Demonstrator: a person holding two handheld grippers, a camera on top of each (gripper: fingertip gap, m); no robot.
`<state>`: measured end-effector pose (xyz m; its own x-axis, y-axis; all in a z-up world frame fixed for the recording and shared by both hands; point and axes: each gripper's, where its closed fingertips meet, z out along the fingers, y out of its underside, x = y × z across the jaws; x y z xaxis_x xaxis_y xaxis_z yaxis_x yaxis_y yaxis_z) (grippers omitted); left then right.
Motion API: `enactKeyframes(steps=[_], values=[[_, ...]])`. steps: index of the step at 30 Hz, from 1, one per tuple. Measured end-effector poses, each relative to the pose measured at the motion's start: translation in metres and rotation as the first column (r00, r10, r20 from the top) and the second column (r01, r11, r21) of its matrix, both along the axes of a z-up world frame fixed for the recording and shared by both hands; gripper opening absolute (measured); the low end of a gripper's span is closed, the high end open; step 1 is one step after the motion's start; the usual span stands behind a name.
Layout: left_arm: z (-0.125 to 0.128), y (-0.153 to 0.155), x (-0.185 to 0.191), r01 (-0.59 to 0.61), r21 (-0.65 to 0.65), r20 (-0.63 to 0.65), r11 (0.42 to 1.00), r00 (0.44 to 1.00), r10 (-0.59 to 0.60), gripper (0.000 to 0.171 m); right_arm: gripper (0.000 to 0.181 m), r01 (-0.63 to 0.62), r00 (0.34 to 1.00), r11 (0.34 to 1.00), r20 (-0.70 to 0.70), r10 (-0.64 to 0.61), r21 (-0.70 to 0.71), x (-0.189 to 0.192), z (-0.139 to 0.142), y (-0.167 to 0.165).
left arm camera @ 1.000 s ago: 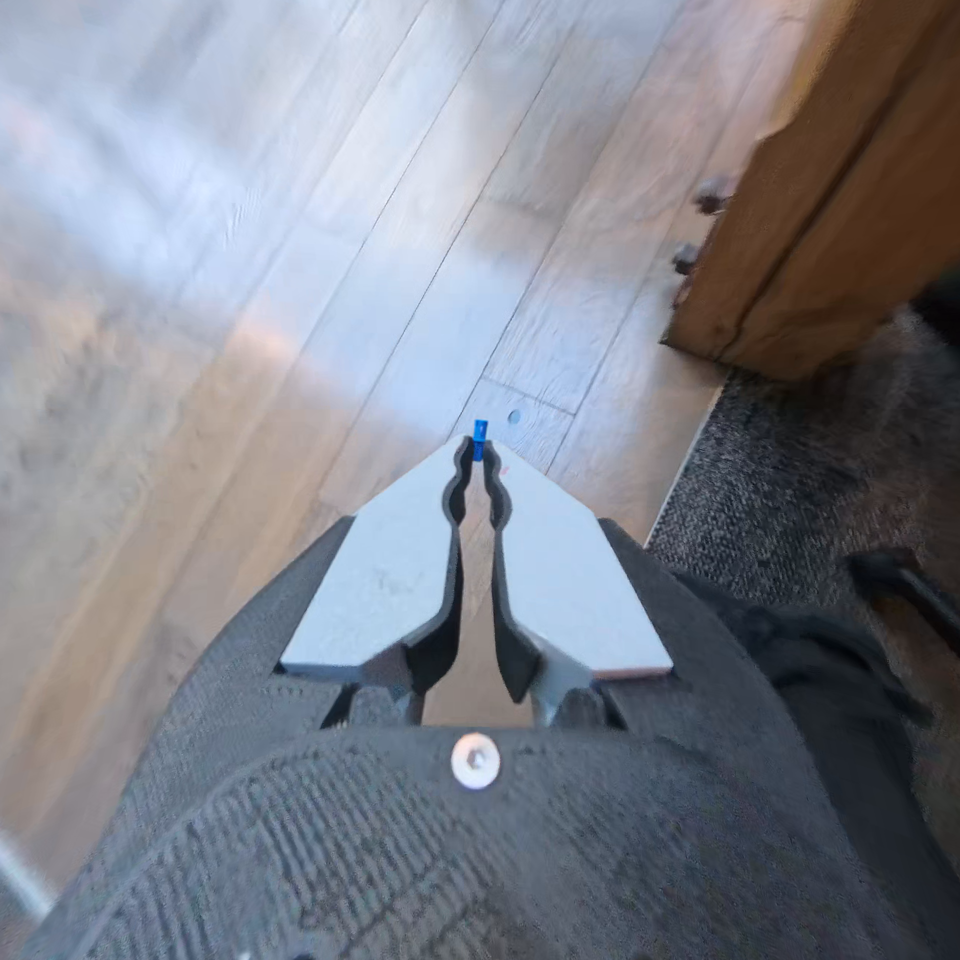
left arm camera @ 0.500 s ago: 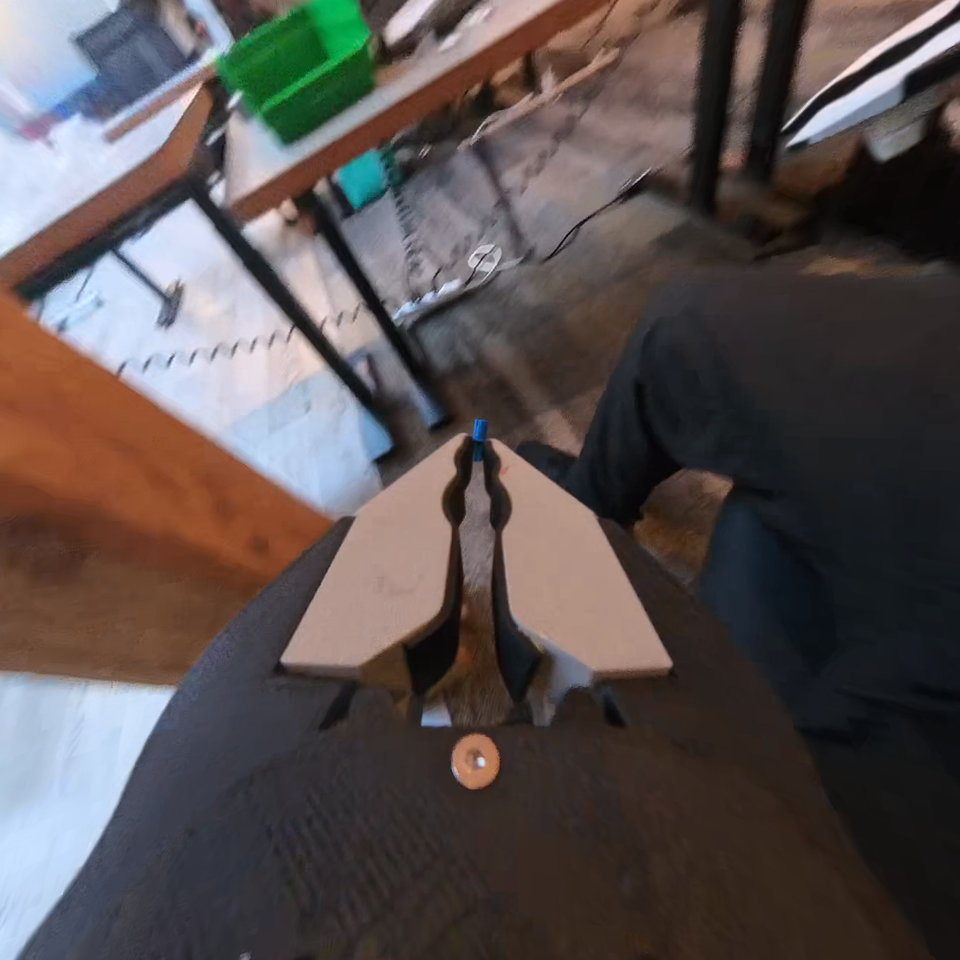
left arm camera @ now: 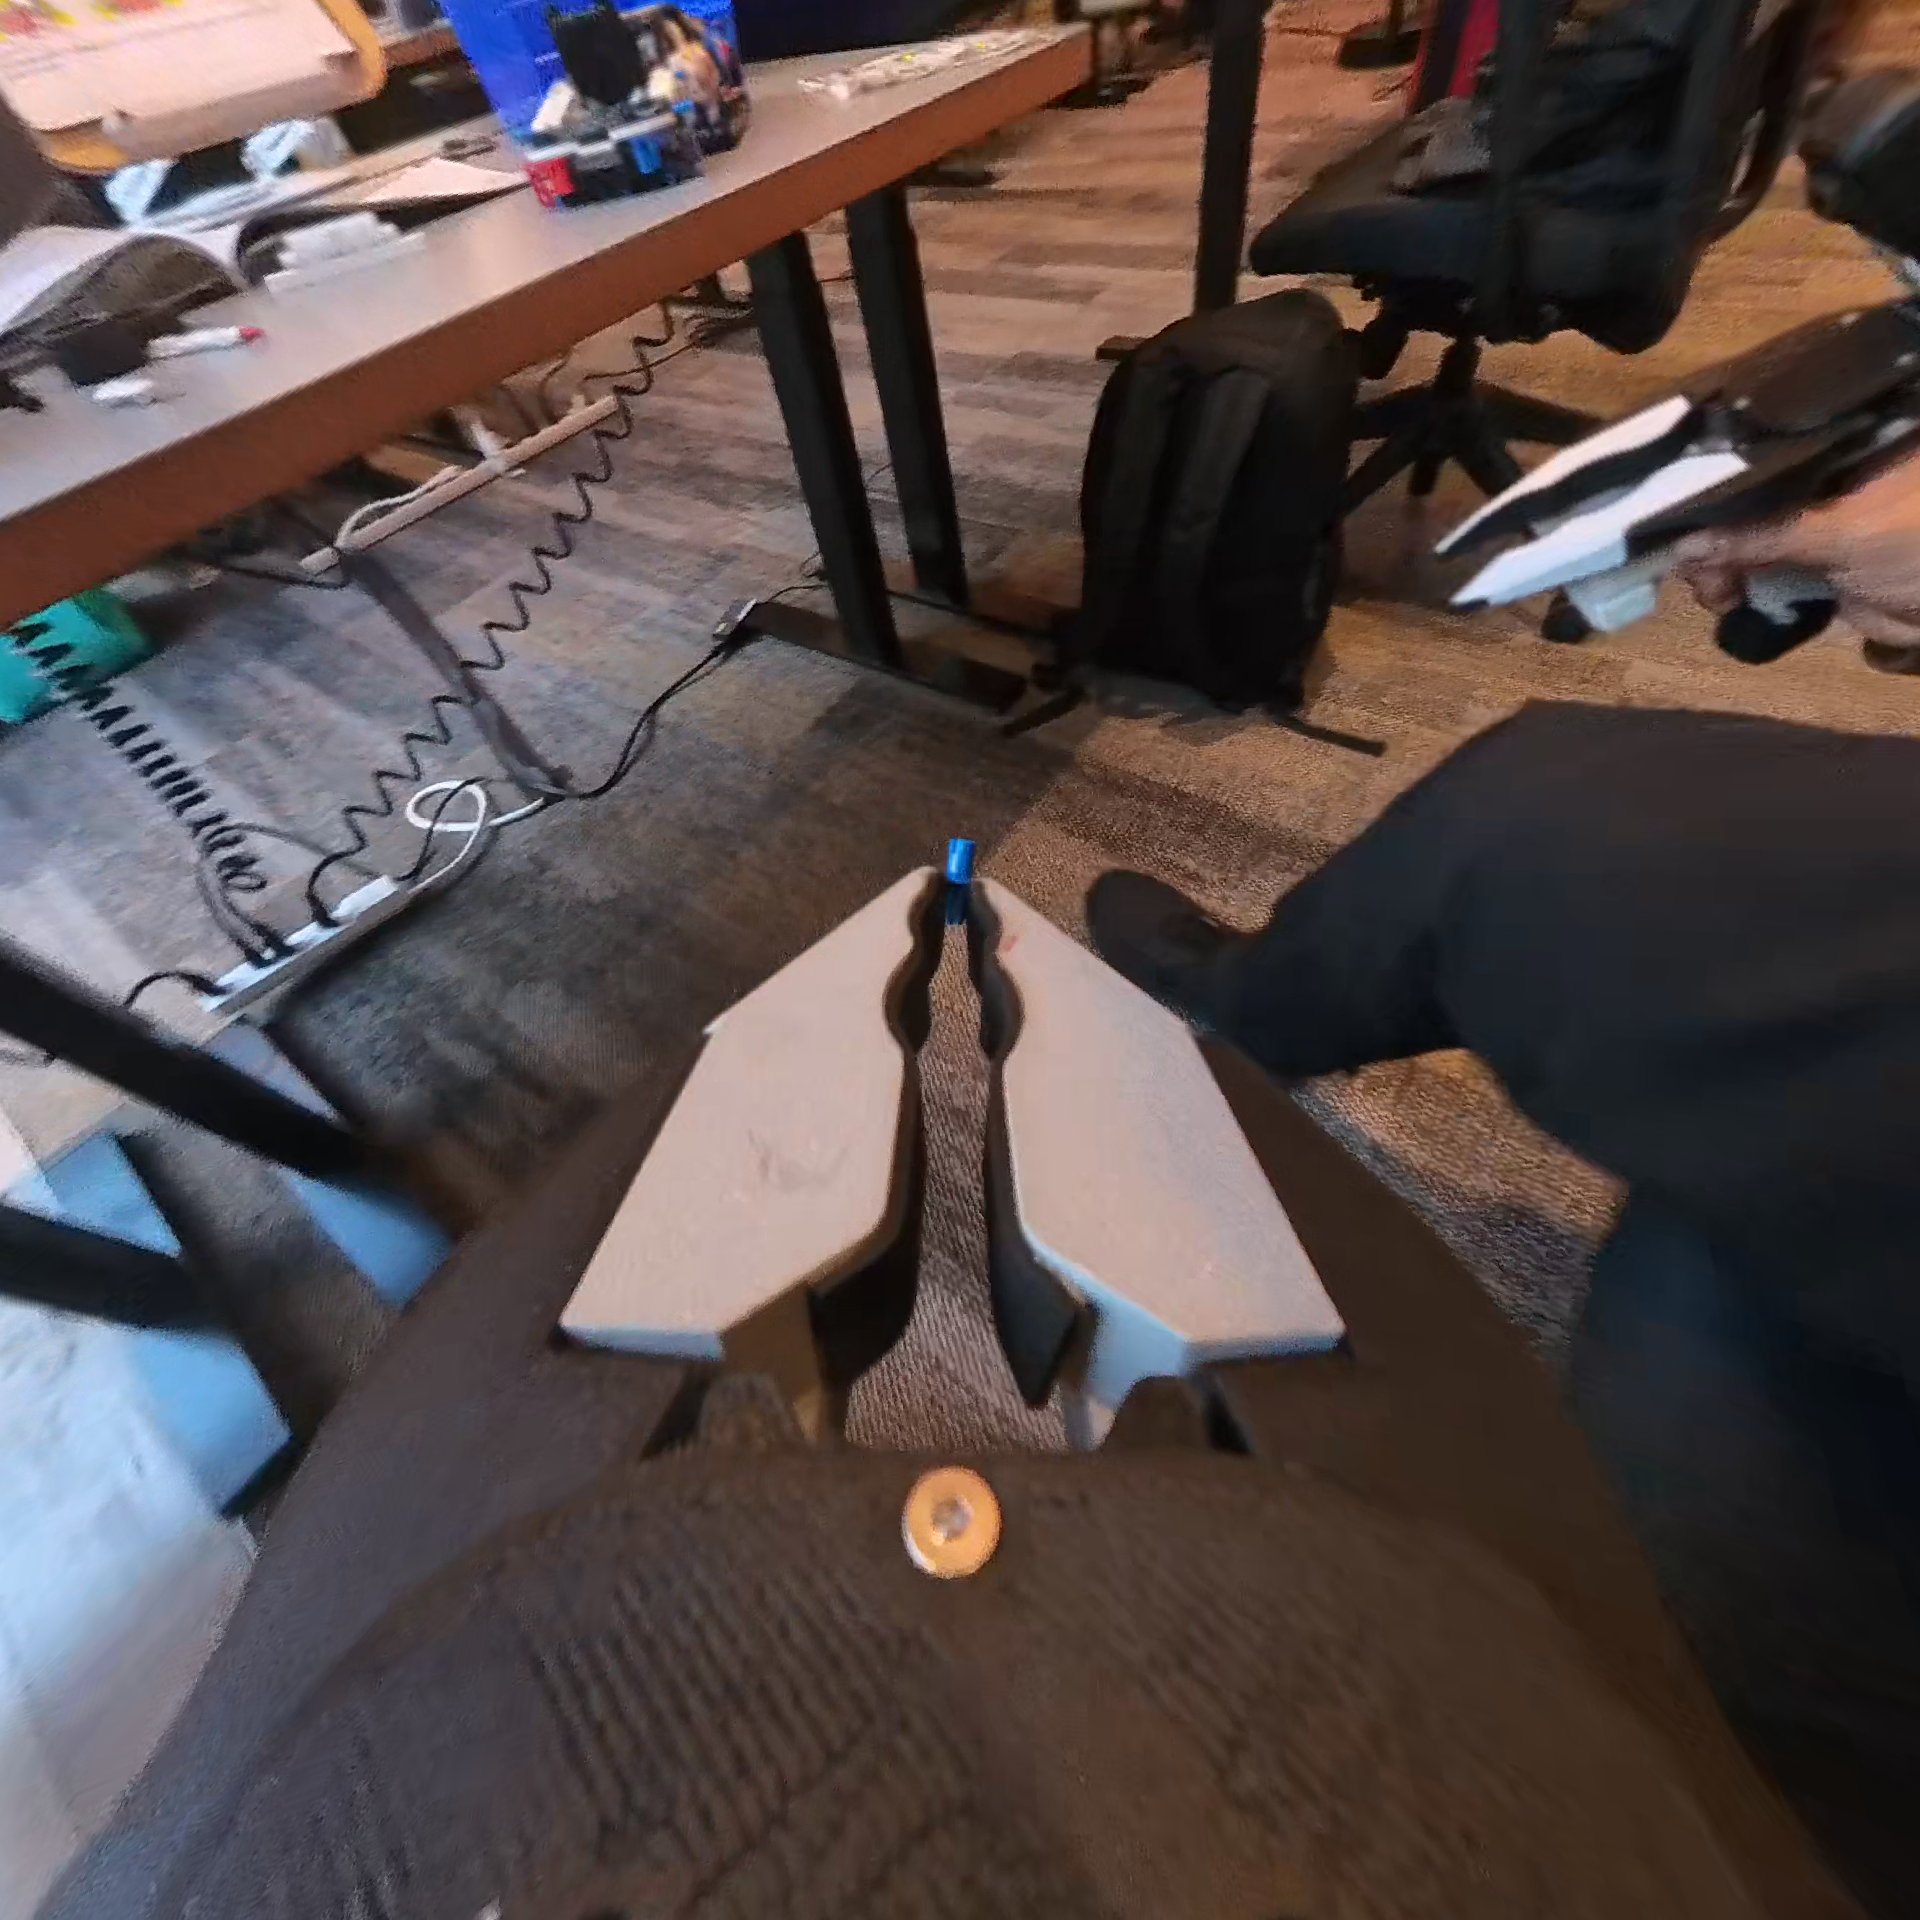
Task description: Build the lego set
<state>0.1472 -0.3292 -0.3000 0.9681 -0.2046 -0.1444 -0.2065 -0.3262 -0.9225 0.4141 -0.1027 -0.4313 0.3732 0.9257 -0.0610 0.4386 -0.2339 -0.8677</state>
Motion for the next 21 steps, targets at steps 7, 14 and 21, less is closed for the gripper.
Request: enactKeyframes(steps=[7,14,21], values=[[-0.034,0.121,-0.068,0.095,0.038,-0.011,0.995,0.995,-0.094,0.001,0.042,0.16,0.975,0.987,0.152,-0.162,0.025,0.028,-0.012,0.064],[0.001,0.173,-0.111,0.02,0.075,0.03,0.997,0.999,-0.023,0.001,0.041,0.109,0.99,0.991,0.079,-0.115,0.081,-0.039,0.054,0.14],[0.093,0.16,-0.132,-0.033,0.148,-0.106,0.988,0.993,0.049,0.001,0.041,-0.004,0.992,0.993,-0.124,0.018,0.115,-0.124,0.144,0.154]])
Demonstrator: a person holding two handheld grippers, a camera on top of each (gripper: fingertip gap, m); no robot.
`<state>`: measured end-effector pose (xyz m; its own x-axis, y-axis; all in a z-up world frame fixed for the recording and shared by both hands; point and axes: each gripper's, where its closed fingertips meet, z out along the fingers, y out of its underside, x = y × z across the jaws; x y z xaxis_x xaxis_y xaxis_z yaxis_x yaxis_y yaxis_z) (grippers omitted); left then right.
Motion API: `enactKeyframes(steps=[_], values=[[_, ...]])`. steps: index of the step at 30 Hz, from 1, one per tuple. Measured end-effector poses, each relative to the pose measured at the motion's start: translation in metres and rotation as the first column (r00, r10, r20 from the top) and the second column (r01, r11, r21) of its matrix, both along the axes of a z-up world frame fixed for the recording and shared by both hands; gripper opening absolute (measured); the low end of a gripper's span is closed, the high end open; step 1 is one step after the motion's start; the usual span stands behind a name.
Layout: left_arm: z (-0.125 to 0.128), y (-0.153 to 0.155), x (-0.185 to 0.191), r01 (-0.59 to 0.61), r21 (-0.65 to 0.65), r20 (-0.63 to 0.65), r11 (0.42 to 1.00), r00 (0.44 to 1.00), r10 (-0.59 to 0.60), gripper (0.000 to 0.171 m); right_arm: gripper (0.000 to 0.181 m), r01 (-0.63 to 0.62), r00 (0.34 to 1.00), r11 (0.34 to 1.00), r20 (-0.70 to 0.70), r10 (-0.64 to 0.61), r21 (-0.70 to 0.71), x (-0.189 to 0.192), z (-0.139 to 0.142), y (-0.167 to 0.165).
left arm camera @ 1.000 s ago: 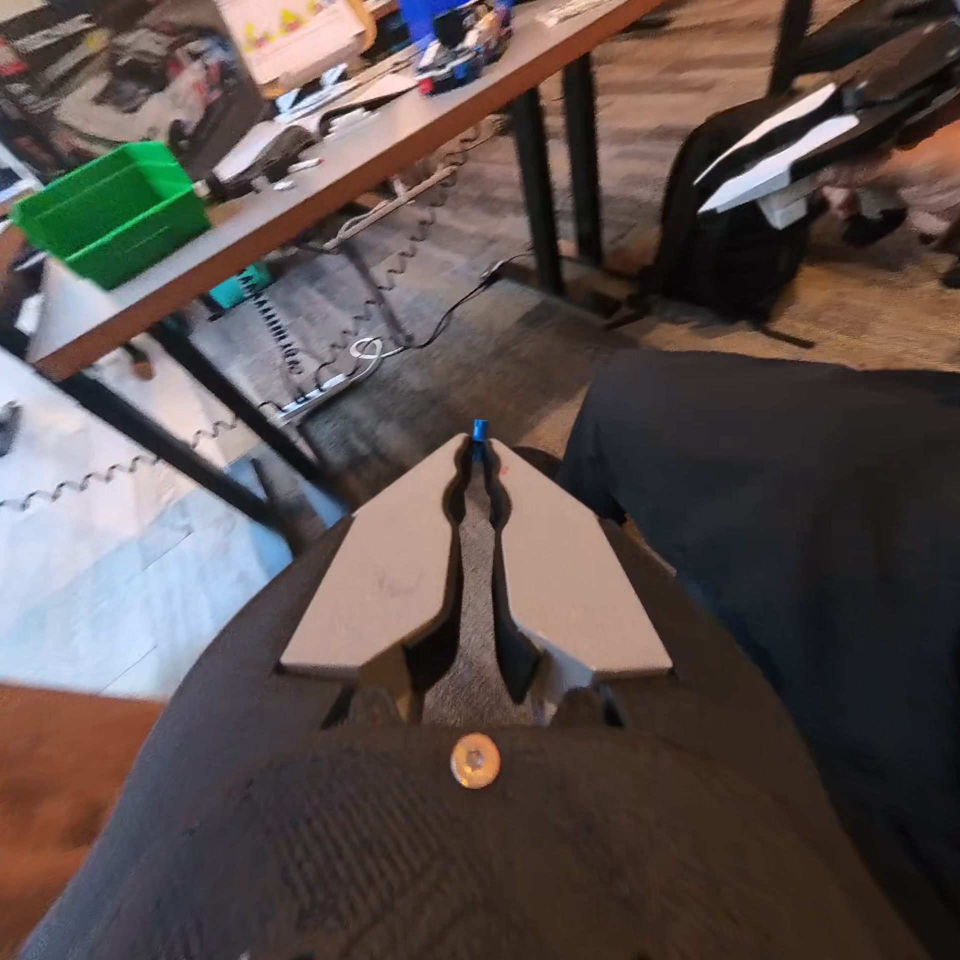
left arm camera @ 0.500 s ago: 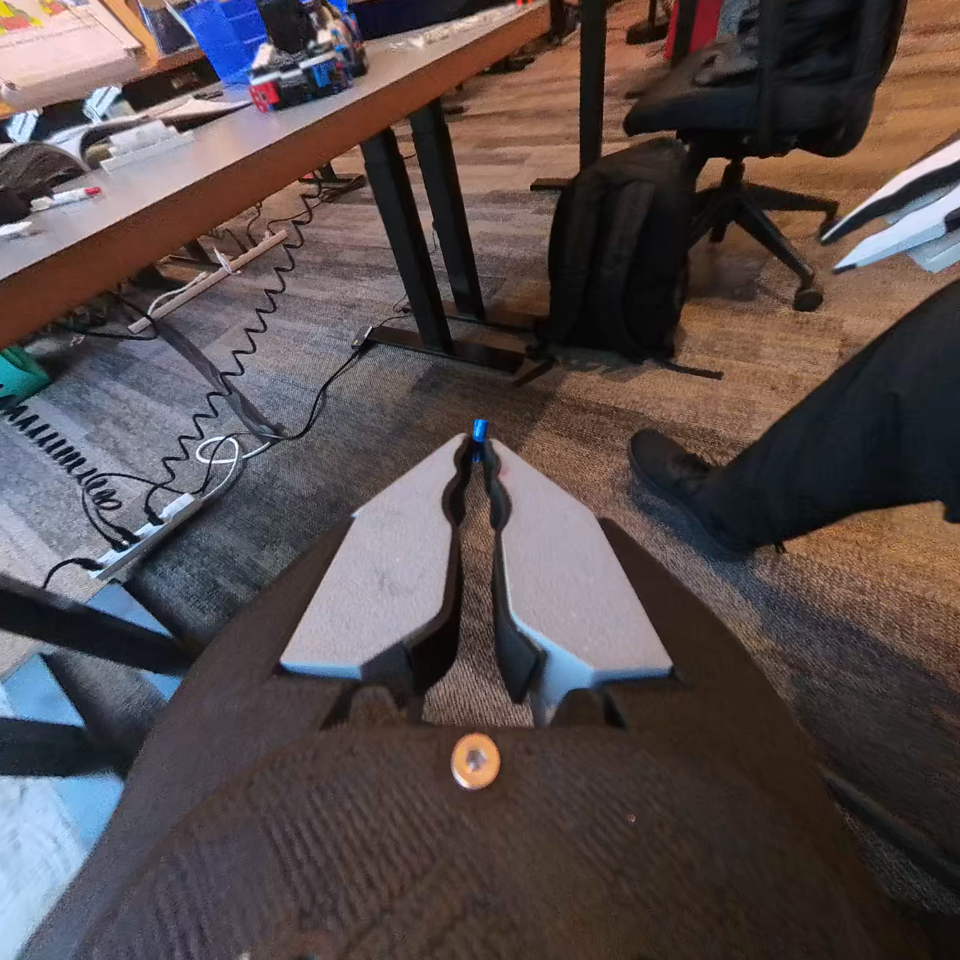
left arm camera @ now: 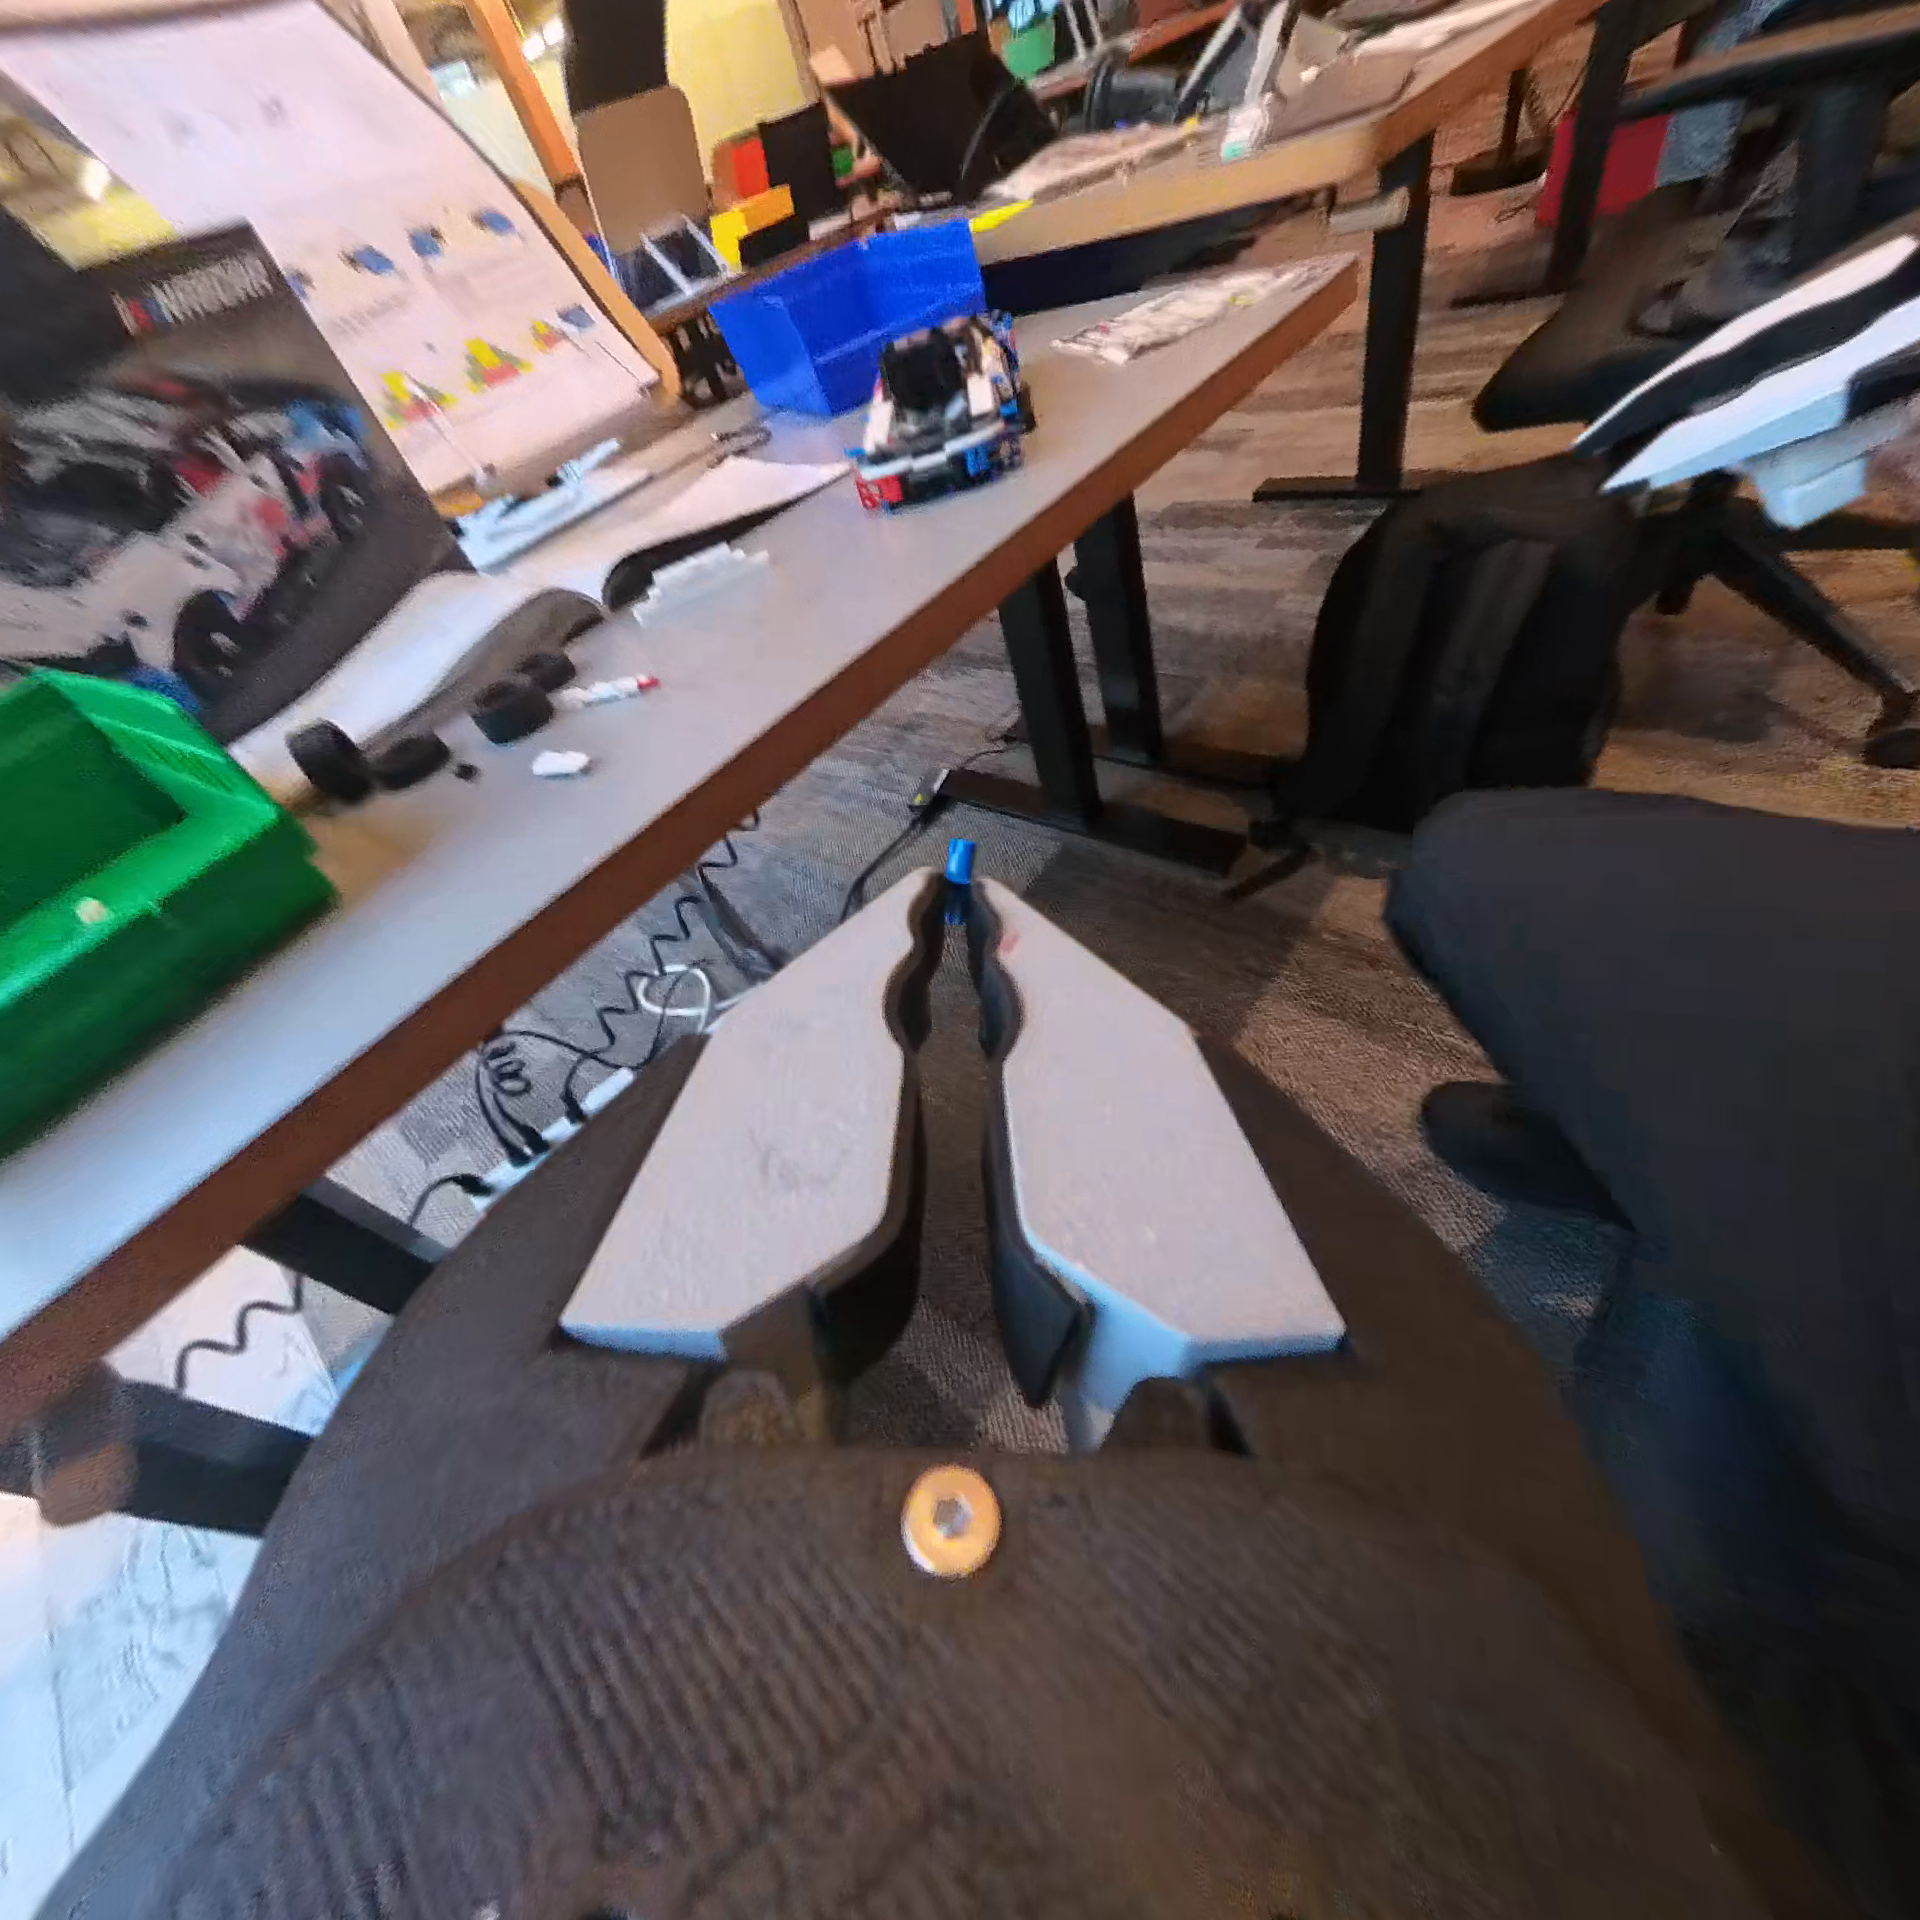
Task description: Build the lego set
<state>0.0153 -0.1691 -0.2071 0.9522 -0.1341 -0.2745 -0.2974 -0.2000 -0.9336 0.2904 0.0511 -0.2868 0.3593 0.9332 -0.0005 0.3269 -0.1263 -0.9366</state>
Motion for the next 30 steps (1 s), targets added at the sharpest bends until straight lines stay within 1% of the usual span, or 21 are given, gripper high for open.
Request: enactKeyframes(steps=[2,3,4,5,6,7,8,9,10,11,12,14,16,18,20,22,23,24,26,28,30], values=[[0.011,-0.003,-0.001,0.012,0.008,-0.002,1.0,1.0,-0.012,0.001,0.041,-0.052,0.998,0.998,-0.022,0.053,0.025,-0.021,0.015,-0.005],[0.012,-0.004,-0.004,-0.001,0.009,-0.004,1.0,1.0,0.001,0.001,0.039,-0.091,0.996,0.994,-0.015,0.092,0.066,-0.03,0.02,-0.008],[0.012,-0.005,-0.006,-0.008,0.017,-0.002,1.0,1.0,0.008,0.001,0.033,-0.135,0.991,0.983,0.028,0.132,0.123,-0.038,0.021,-0.009],[0.009,-0.006,-0.006,-0.016,0.022,0.012,1.0,1.0,0.016,0.001,0.032,-0.17,0.983,0.97,0.095,0.156,0.172,-0.044,0.02,-0.007],[0.003,-0.007,-0.005,-0.028,0.022,0.035,0.999,0.999,0.027,0.001,0.035,-0.193,0.976,0.962,0.142,0.167,0.195,-0.05,0.021,-0.006],[-0.003,-0.008,-0.002,-0.041,0.027,0.061,0.999,0.997,0.04,0.001,0.038,-0.221,0.969,0.957,0.152,0.194,0.19,-0.057,0.025,-0.009],[-0.011,-0.011,0.002,-0.061,0.037,0.089,0.997,0.994,0.058,0.001,0.038,-0.257,0.962,0.95,0.143,0.233,0.178,-0.064,0.029,-0.015],[-0.022,-0.012,0.012,-0.048,0.024,0.105,0.999,0.993,0.045,0.001,0.039,-0.285,0.955,0.941,0.139,0.262,0.181,-0.07,0.033,-0.02],[-0.036,-0.013,0.021,-0.03,-0.031,0.07,0.999,0.997,0.032,0.002,0.04,-0.3,0.951,0.932,0.14,0.276,0.202,-0.076,0.036,-0.022],[-0.044,-0.013,0.02,-0.072,-0.058,0.001,0.996,0.997,0.072,0.001,0.04,-0.307,0.95,0.925,0.131,0.283,0.224,-0.082,0.037,-0.022],[-0.045,-0.013,0.021,-0.087,-0.048,-0.042,0.995,0.995,0.085,0.001,0.04,-0.31,0.95,0.922,0.107,0.293,0.231,-0.088,0.036,-0.023],[-0.054,-0.012,0.027,-0.072,-0.072,-0.013,0.995,0.997,0.071,0.001,0.035,-0.314,0.949,0.931,0.03,0.314,0.187,-0.1,0.028,-0.028],[-0.071,-0.013,0.02,-0.107,-0.103,0.026,0.989,0.994,0.111,0.001,0.03,-0.317,0.944,0.939,-0.048,0.325,0.132,-0.115,0.017,-0.03],[-0.091,-0.014,0.011,-0.135,-0.132,0.065,0.982,0.987,0.144,0.001,0.028,-0.321,0.941,0.939,-0.072,0.331,0.123,-0.132,0.006,-0.023],[-0.113,-0.013,-0.001,-0.152,-0.183,0.056,0.971,0.985,0.165,0.002,0.029,-0.335,0.935,0.931,-0.069,0.347,0.143,-0.155,0.004,-0.008],[-0.125,-0.005,-0.019,-0.175,-0.205,0.037,0.963,0.982,0.187,0.001,0.029,-0.347,0.93,0.924,-0.068,0.361,0.159,-0.183,0.013,0.015],[-0.127,0.003,-0.029,-0.182,-0.209,0.037,0.961,0.98,0.194,0.001,0.029,-0.348,0.929,0.923,-0.068,0.363,0.166,-0.198,0.02,0.029],[-0.124,0.014,-0.041,-0.189,-0.2,0.035,0.961,0.979,0.2,0.001,0.028,-0.347,0.929,0.921,-0.068,0.363,0.175,-0.213,0.029,0.044],[-0.104,0.043,-0.067,-0.189,-0.146,0.016,0.971,0.981,0.193,0.001,0.021,-0.336,0.932,0.919,-0.069,0.357,0.208,-0.242,0.05,0.075],[-0.077,0.077,-0.093,-0.17,-0.088,-0.03,0.982,0.985,0.168,0.002,0.02,-0.32,0.935,0.916,-0.073,0.346,0.241,-0.268,0.071,0.102],[-0.045,0.109,-0.119,-0.154,-0.018,-0.105,0.988,0.983,0.151,0.002,0.021,-0.315,0.936,0.909,-0.071,0.346,0.272,-0.291,0.084,0.121]])
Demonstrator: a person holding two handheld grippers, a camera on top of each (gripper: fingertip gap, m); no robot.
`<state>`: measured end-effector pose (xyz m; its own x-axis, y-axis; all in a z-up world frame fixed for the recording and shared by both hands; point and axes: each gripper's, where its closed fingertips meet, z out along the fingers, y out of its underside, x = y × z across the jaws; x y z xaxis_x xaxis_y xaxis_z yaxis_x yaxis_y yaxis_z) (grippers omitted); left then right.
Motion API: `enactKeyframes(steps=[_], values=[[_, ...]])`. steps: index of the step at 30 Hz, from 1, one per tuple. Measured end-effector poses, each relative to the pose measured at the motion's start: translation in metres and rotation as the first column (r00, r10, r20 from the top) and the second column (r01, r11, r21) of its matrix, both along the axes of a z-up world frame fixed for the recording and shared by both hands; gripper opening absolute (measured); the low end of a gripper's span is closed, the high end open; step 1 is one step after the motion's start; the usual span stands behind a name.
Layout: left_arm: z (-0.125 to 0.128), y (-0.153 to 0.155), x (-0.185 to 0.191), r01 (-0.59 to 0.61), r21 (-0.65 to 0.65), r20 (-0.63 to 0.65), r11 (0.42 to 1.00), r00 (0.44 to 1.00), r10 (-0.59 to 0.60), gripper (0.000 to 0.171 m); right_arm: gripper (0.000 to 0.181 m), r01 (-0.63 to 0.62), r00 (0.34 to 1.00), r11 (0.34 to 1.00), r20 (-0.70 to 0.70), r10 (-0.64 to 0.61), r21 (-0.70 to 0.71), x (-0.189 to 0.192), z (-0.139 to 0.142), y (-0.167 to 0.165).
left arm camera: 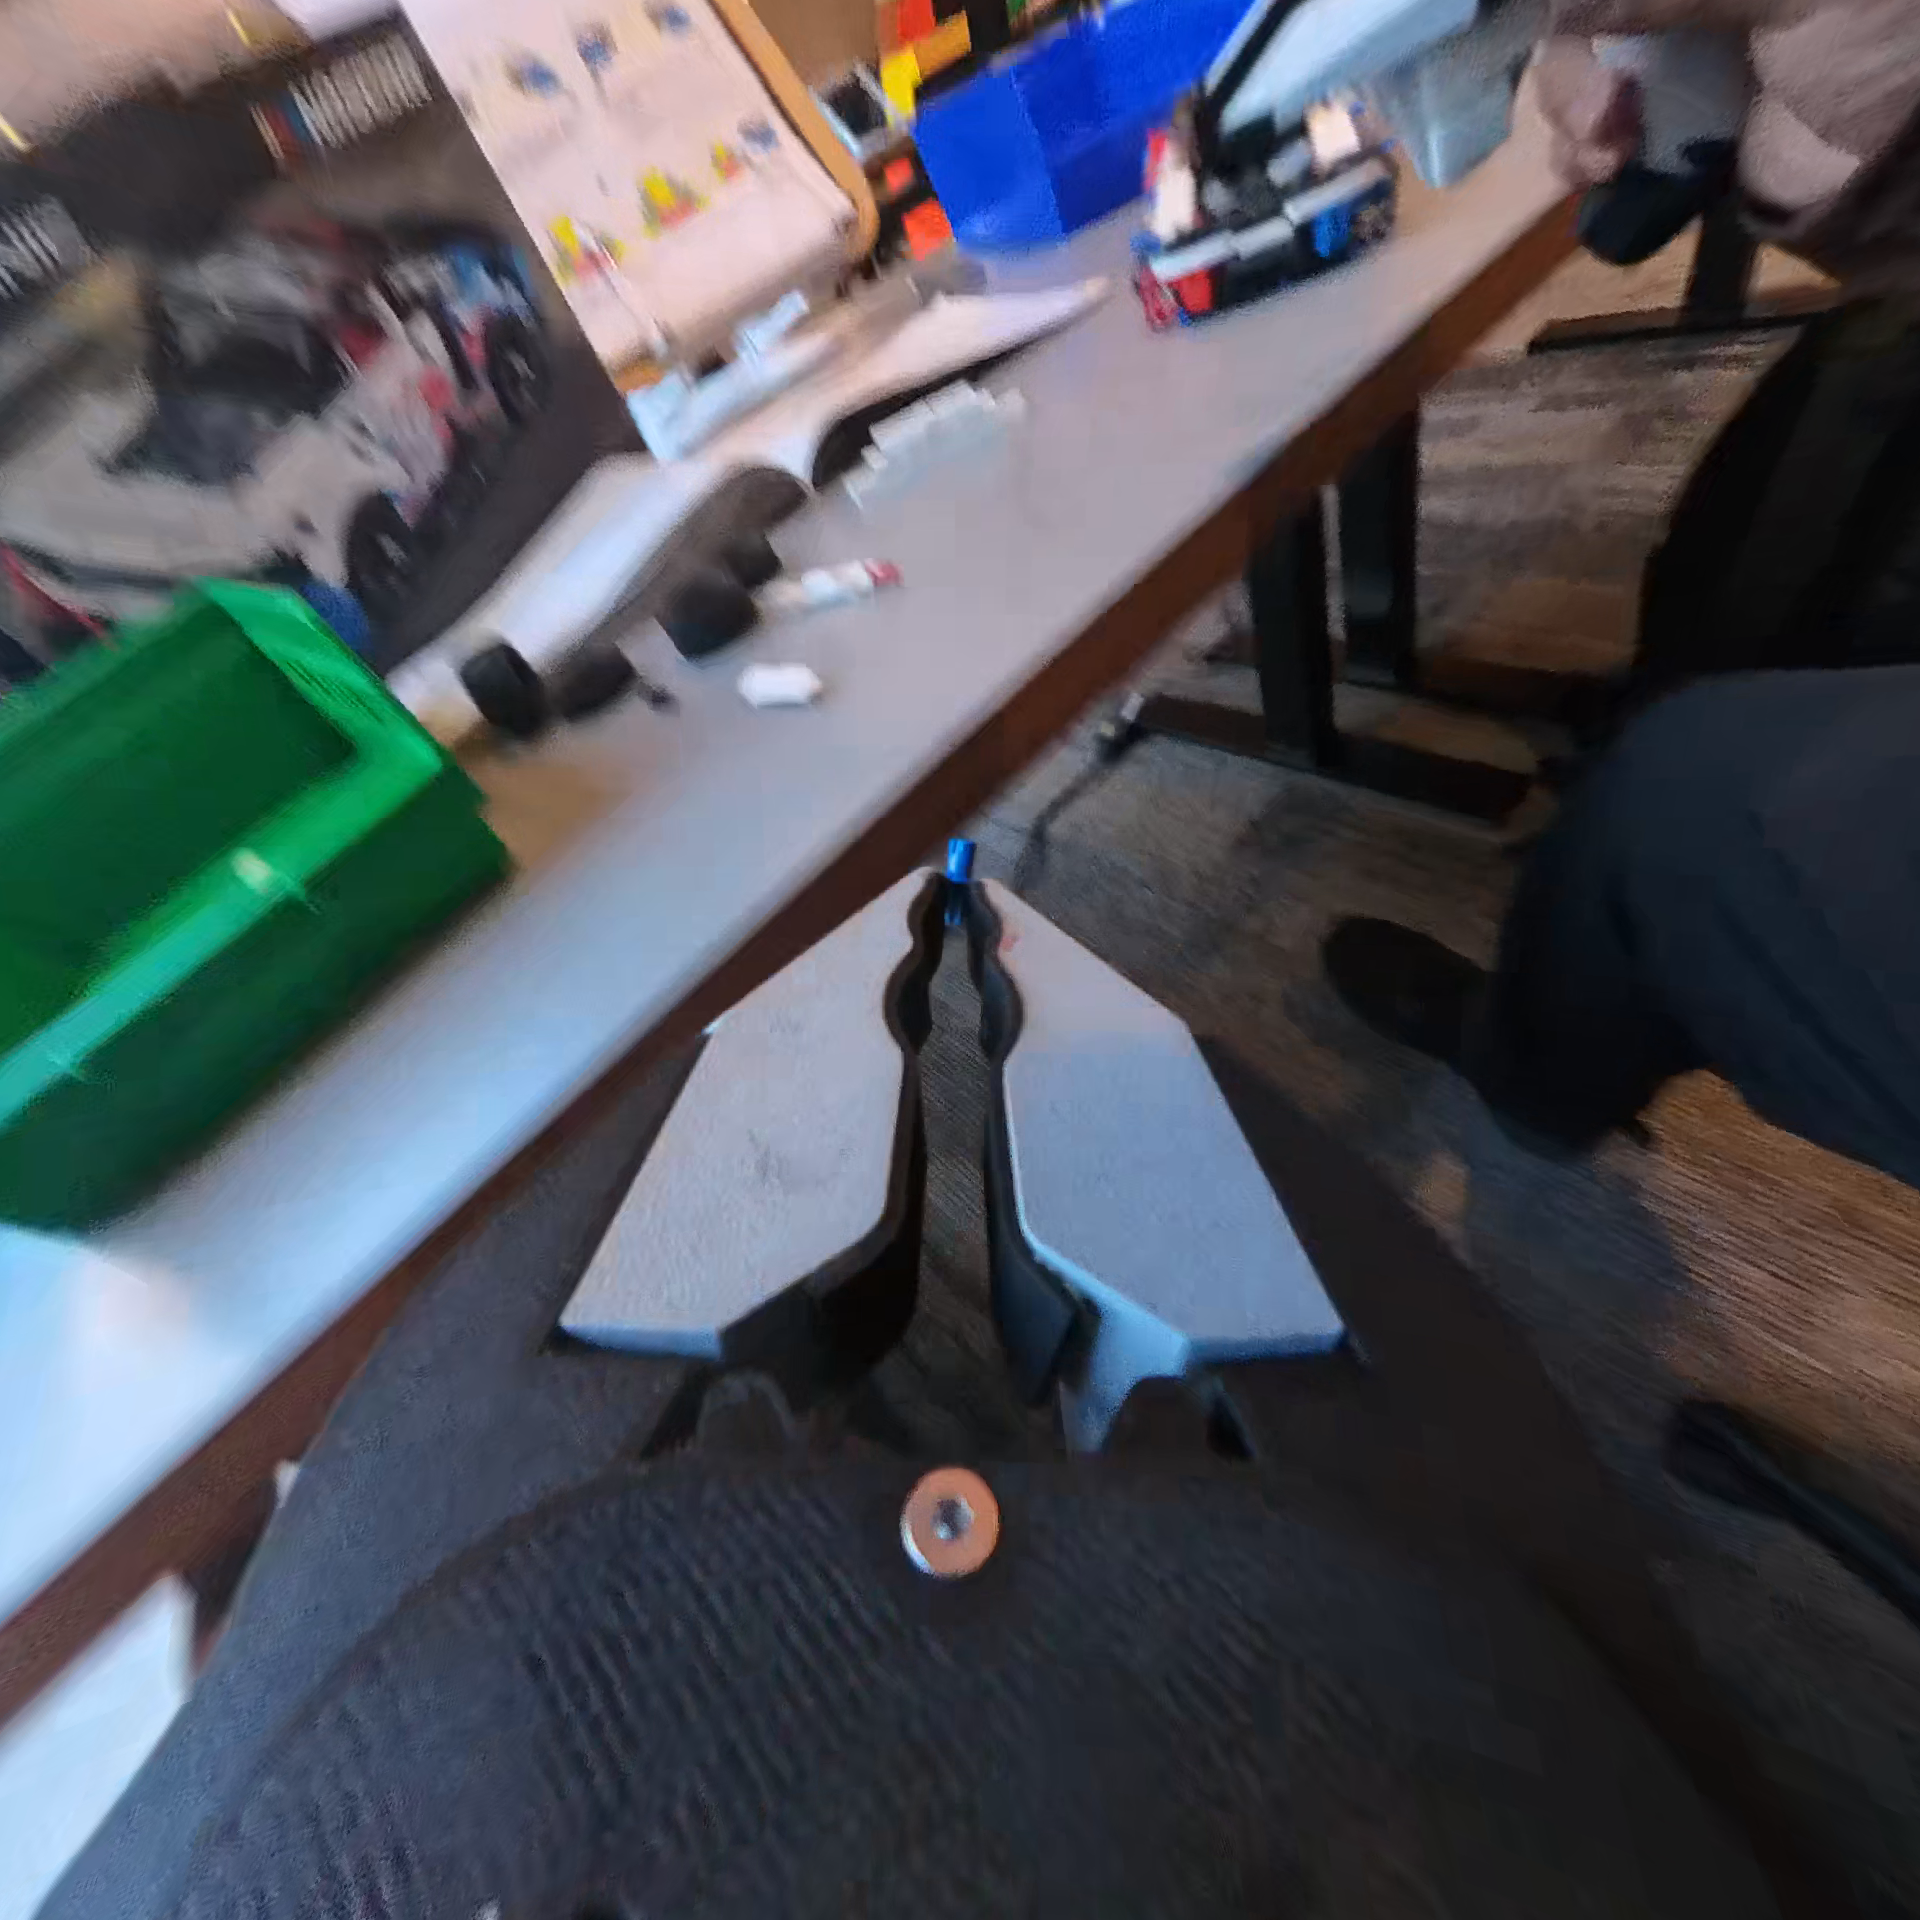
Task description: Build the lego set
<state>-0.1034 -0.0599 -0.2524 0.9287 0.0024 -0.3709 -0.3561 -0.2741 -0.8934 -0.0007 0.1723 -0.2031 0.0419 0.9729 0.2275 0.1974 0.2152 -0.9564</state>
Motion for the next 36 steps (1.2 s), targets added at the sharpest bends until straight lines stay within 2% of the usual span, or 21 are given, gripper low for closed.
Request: enactKeyframes(steps=[3,6,9,13,15,17,19,23,28,30,36], values=[[0.045,0.042,-0.039,-0.002,0.098,-0.133,0.995,0.991,0.015,0.002,0.023,0.033,0.999,0.998,0.018,-0.034,0.062,-0.029,0.001,0.025],[0.058,0.082,-0.079,-0.053,0.075,-0.177,0.996,0.982,0.066,0.002,0.023,0.004,0.997,0.996,0.081,-0.01,0.085,-0.06,-0.008,0.033],[0.048,0.121,-0.111,-0.113,-0.038,-0.116,0.993,0.987,0.108,0.001,0.023,-0.032,0.993,0.987,0.121,0.013,0.158,-0.091,-0.008,0.039],[0.04,0.165,-0.143,-0.147,-0.102,-0.081,0.984,0.987,0.139,0.001,0.021,-0.081,0.99,0.973,0.127,0.054,0.218,-0.126,-0.007,0.047],[0.02,0.18,-0.158,-0.163,-0.219,-0.033,0.962,0.987,0.159,0.001,0.021,-0.103,0.988,0.971,0.134,0.075,0.216,-0.142,-0.01,0.052],[-0.001,0.186,-0.175,-0.197,-0.319,-0.004,0.927,0.979,0.206,0.001,0.02,-0.12,0.986,0.972,0.137,0.093,0.202,-0.156,-0.014,0.056],[-0.015,0.192,-0.171,-0.134,-0.378,0.077,0.916,0.981,0.176,0.001,0.02,-0.133,0.983,0.971,0.148,0.104,0.198,-0.167,-0.019,0.06],[-0.013,0.198,-0.167,-0.118,-0.384,0.098,0.916,0.981,0.167,0.016,0.019,-0.161,0.975,0.973,0.18,0.13,0.167,-0.182,-0.027,0.066],[-0.026,0.19,-0.156,-0.088,-0.487,0.137,0.869,0.975,0.175,0.032,0.021,-0.246,0.94,0.969,0.246,0.237,0.007,-0.18,-0.036,0.053],[-0.04,0.187,-0.152,-0.068,-0.564,0.157,0.823,0.969,0.188,0.041,0.022,-0.269,0.921,0.963,0.284,0.267,-0.031,-0.176,-0.042,0.048],[-0.04,0.191,-0.14,0.0,-0.578,0.299,0.816,0.93,0.212,0.058,0.043,-0.268,0.871,0.932,0.353,0.342,-0.243,-0.172,-0.056,0.024]])
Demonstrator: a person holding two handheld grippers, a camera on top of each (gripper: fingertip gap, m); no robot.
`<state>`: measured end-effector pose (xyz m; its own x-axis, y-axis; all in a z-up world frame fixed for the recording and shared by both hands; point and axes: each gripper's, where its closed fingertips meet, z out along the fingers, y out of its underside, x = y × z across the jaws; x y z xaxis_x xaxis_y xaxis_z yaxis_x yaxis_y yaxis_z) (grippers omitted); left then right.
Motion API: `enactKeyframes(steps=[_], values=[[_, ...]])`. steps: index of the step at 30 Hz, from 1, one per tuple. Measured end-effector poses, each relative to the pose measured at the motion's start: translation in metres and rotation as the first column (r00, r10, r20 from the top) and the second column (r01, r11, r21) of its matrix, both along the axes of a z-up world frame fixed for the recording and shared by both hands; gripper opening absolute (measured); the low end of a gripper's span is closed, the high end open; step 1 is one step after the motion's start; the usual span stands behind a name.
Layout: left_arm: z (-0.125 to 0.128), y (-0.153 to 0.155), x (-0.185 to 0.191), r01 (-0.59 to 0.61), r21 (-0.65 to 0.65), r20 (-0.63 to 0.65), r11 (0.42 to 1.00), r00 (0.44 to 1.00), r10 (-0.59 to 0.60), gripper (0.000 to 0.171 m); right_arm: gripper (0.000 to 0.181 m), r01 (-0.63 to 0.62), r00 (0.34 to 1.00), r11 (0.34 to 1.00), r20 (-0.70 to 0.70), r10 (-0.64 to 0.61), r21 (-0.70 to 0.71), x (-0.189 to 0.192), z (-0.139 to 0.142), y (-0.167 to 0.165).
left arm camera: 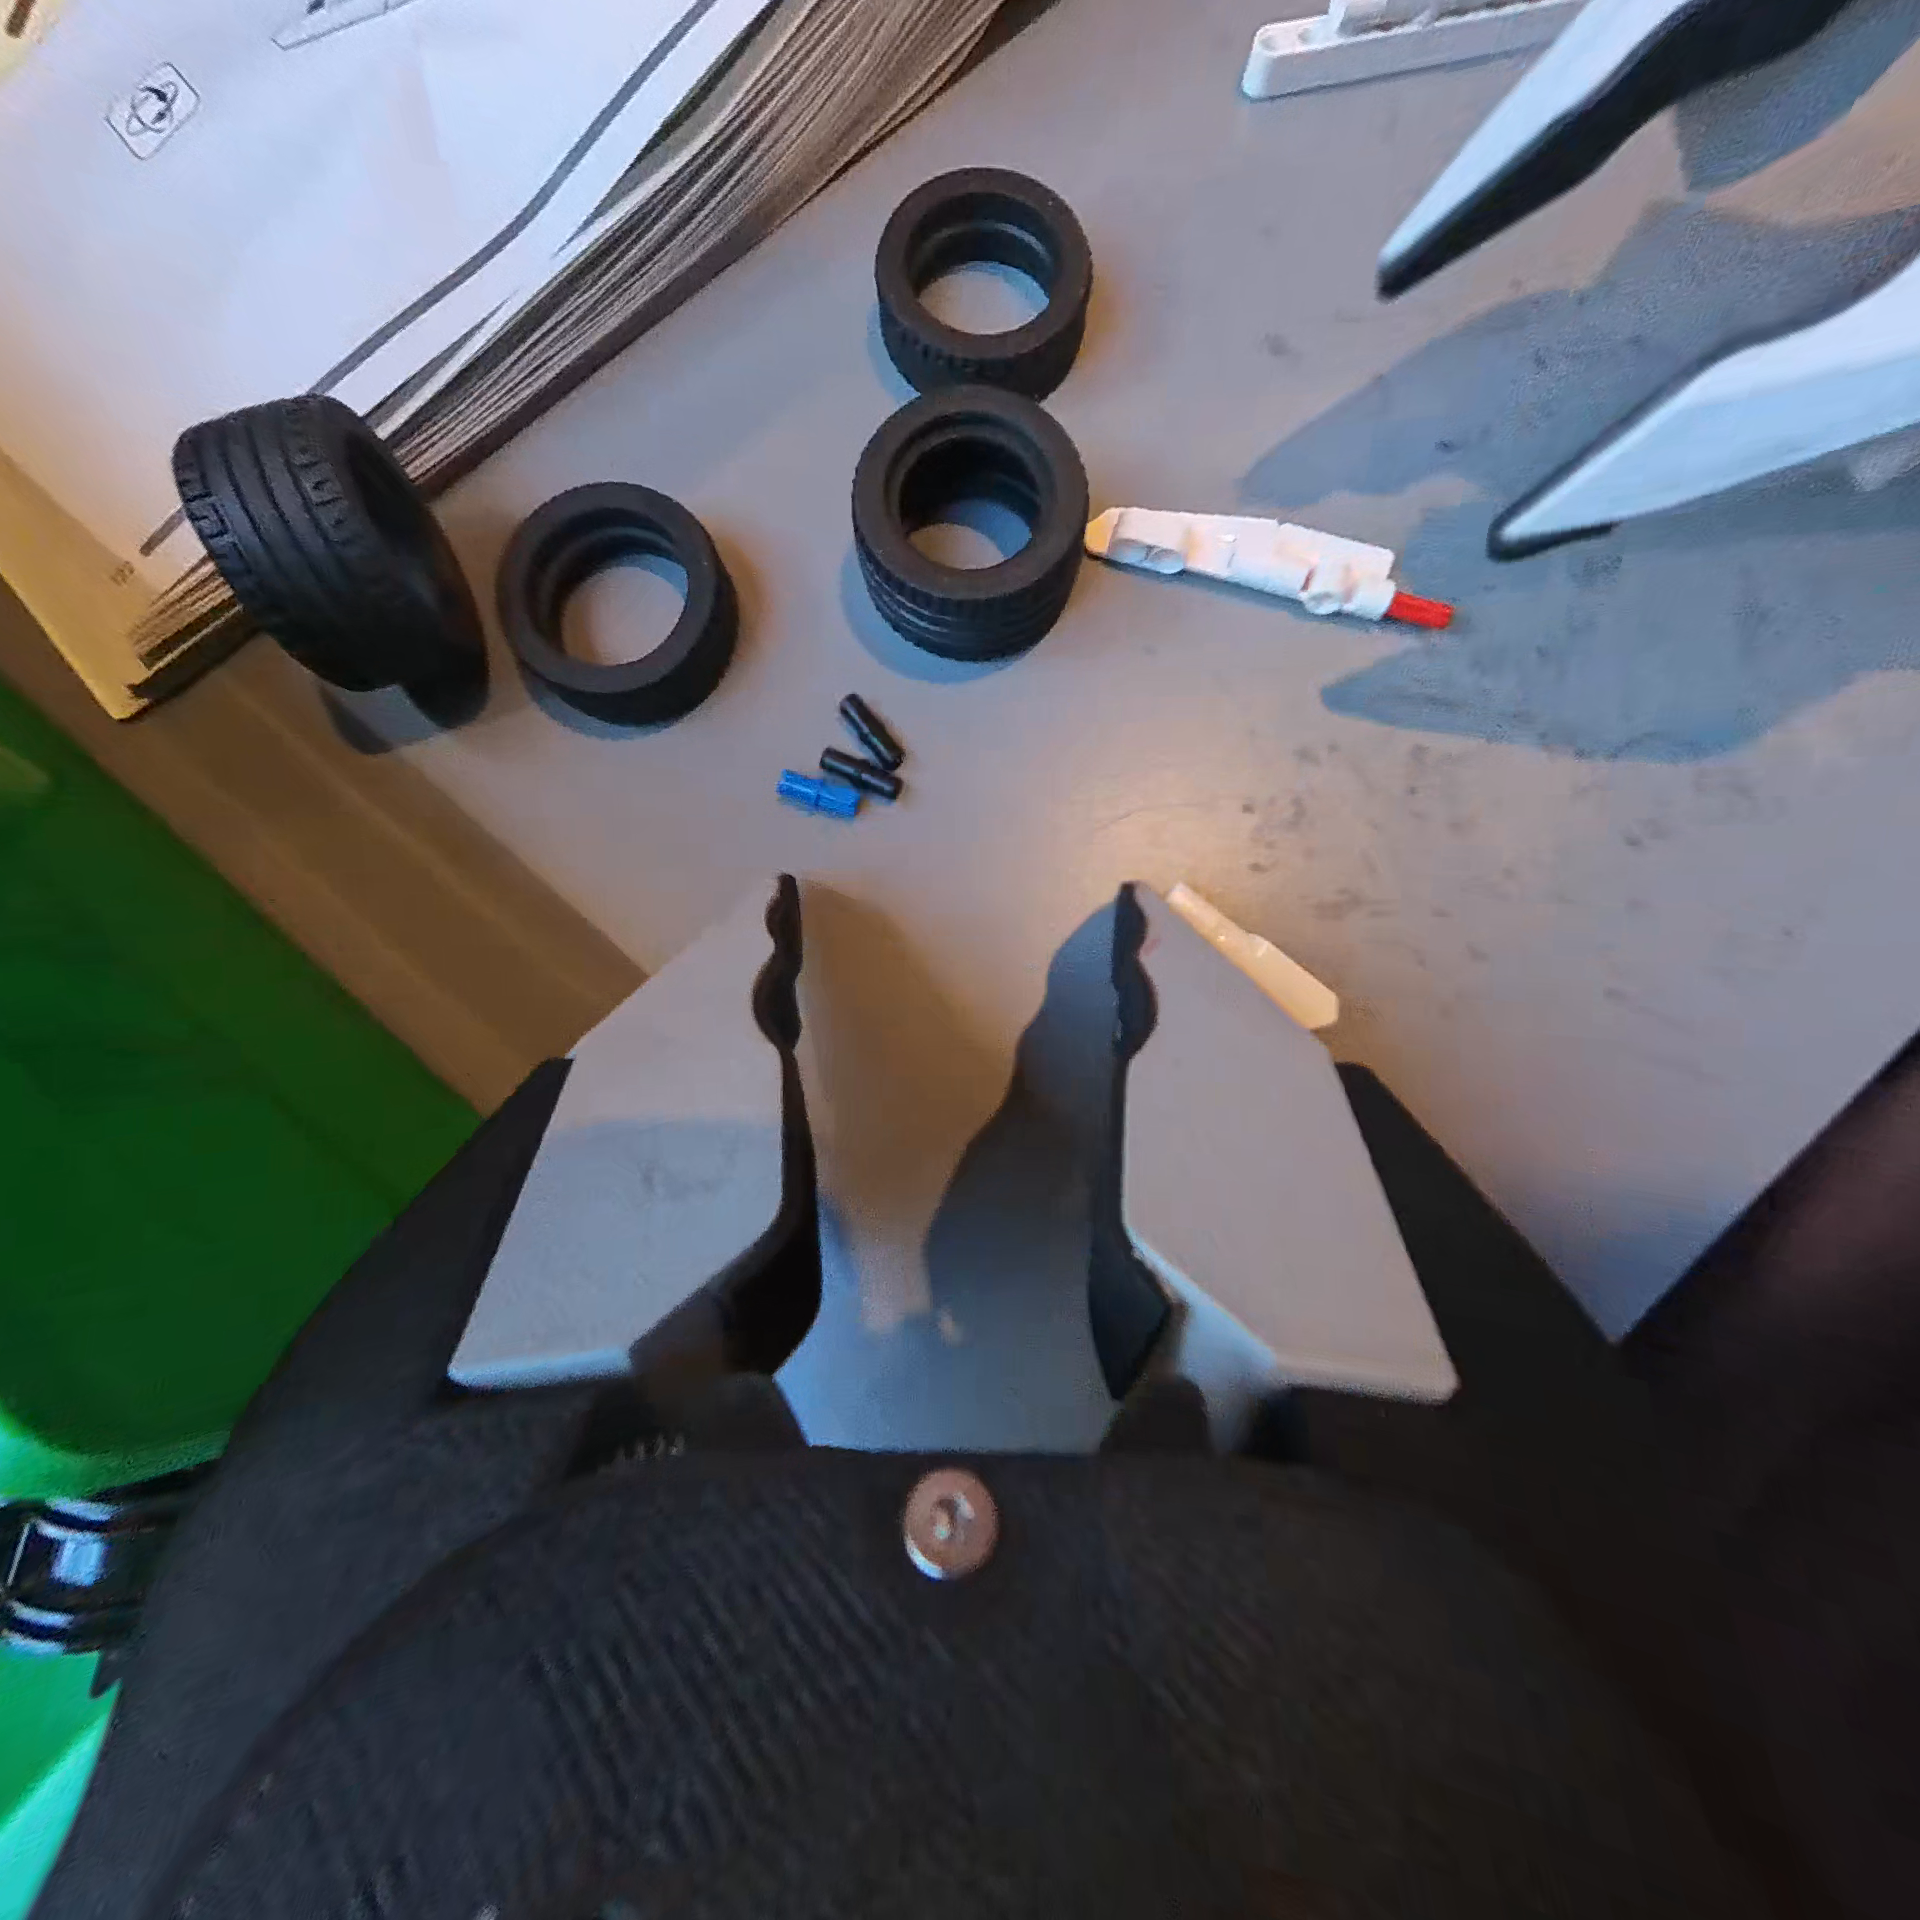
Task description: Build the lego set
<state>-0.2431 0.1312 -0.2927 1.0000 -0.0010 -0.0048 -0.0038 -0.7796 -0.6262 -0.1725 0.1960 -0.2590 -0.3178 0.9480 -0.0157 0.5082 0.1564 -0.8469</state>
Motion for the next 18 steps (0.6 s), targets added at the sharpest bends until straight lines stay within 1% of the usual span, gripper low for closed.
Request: enactKeyframes(steps=[2,4,6,7,8,10,12,14,15,16,17,18], values=[[0.002,0.0,0.001,0.0,0.016,0.016,1.0,1.0,0.0,0.059,0.045,-0.005,0.997,1.0,0.075,0.006,-0.015,-0.001,-0.012,-0.004],[0.008,-0.002,0.001,-0.01,0.04,0.018,0.999,1.0,0.01,0.06,0.047,-0.005,0.988,1.0,0.155,0.001,0.029,-0.002,-0.027,-0.004],[0.018,-0.002,0.005,-0.004,0.095,0.018,0.995,1.0,0.003,0.059,0.038,-0.025,0.981,0.997,0.195,0.012,0.067,-0.003,-0.037,-0.005],[0.025,-0.003,0.012,0.012,0.124,0.03,0.992,0.999,-0.016,0.057,0.024,-0.038,0.978,0.997,0.206,0.025,0.061,-0.002,-0.038,-0.007],[0.031,-0.003,0.021,0.038,0.145,0.048,0.989,0.998,-0.045,0.055,0.019,-0.051,0.976,0.997,0.214,0.038,0.055,0.001,-0.038,-0.008],[0.035,-0.006,0.038,0.064,0.15,0.071,0.987,0.995,-0.075,0.053,0.018,-0.06,0.972,0.996,0.232,0.043,0.064,0.012,-0.038,-0.007],[0.027,-0.009,0.051,0.07,0.113,0.082,0.991,0.993,-0.08,0.052,0.017,-0.067,0.969,0.993,0.242,0.043,0.093,0.03,-0.038,-0.005],[0.013,-0.009,0.057,0.062,0.071,0.061,0.996,0.996,-0.066,0.044,0.017,-0.086,0.972,0.988,0.231,0.055,0.126,0.051,-0.037,-0.006],[0.003,-0.01,0.057,0.06,0.041,0.041,0.997,0.997,-0.061,0.038,0.016,-0.101,0.973,0.985,0.22,0.067,0.142,0.061,-0.037,-0.007],[-0.003,-0.008,0.053,0.055,0.03,0.0,0.998,0.998,-0.055,0.035,0.015,-0.107,0.975,0.981,0.21,0.072,0.16,0.069,-0.037,-0.007],[-0.002,-0.006,0.05,0.051,0.055,-0.037,0.997,0.998,-0.049,0.029,0.015,-0.111,0.977,0.979,0.2,0.076,0.172,0.076,-0.037,-0.006],[-0.001,-0.004,0.046,0.052,0.063,-0.076,0.997,0.996,-0.047,0.027,0.015,-0.112,0.978,0.978,0.193,0.078,0.173,0.083,-0.037,-0.006]])
